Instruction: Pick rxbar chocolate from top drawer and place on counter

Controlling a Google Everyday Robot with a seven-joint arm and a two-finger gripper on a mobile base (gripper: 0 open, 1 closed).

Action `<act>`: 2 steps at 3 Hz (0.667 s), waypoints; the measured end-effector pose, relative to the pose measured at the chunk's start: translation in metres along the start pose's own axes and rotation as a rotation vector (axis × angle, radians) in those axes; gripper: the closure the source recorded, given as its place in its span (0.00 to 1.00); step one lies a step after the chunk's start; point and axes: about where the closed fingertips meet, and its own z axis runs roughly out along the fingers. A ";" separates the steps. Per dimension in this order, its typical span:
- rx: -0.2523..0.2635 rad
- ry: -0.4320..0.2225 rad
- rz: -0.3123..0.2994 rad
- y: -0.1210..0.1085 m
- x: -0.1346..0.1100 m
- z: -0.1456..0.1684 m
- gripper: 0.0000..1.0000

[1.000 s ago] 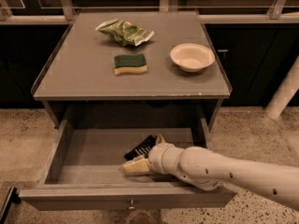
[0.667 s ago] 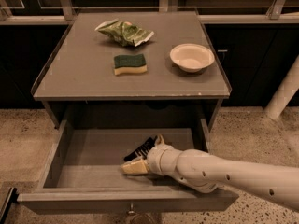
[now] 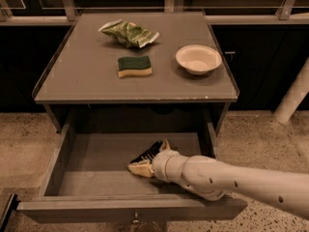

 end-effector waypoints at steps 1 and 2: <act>0.000 0.000 0.000 0.000 0.000 0.000 0.64; 0.000 0.000 0.000 0.000 0.000 0.000 0.87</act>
Offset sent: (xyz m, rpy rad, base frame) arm 0.0000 0.0000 0.0000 0.0000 0.0000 0.0000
